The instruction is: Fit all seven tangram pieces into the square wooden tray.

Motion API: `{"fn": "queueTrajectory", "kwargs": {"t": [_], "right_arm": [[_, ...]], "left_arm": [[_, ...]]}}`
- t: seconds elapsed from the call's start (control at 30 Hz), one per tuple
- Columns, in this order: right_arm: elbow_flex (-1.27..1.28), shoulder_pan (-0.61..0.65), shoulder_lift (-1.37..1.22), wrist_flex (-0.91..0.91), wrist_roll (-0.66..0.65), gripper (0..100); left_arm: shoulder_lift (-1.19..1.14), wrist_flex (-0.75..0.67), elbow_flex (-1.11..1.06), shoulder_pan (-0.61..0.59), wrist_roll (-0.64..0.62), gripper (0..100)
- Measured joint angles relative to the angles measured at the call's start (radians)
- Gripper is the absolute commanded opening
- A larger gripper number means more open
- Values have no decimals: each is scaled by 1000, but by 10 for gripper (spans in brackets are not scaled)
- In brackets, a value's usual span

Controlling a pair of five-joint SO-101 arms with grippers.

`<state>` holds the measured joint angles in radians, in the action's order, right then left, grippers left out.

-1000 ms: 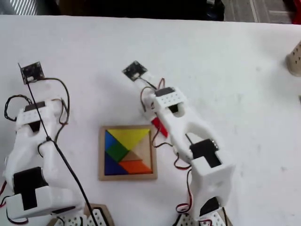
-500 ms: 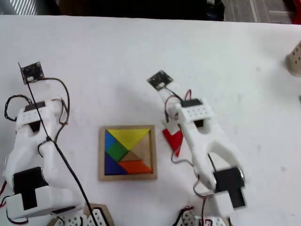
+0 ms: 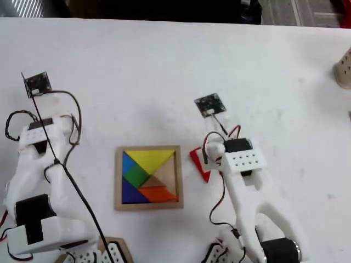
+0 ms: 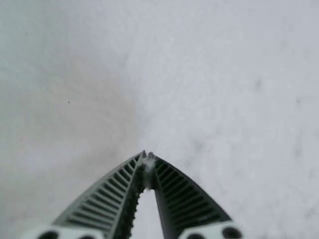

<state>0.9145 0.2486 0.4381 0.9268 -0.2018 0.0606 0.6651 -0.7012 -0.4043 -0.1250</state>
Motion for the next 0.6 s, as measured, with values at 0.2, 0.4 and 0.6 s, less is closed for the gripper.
{"fn": "queueTrajectory", "kwargs": {"t": [0.2,0.4,0.6], "right_arm": [[21,54,2,-104,302,285],[41,100,-66,-218,376,284],[9,98,-190,-224,385,283]], "left_arm": [[0,0,0,0,0,23],[0,0,0,0,0,23],[0,0,0,0,0,23]]}}
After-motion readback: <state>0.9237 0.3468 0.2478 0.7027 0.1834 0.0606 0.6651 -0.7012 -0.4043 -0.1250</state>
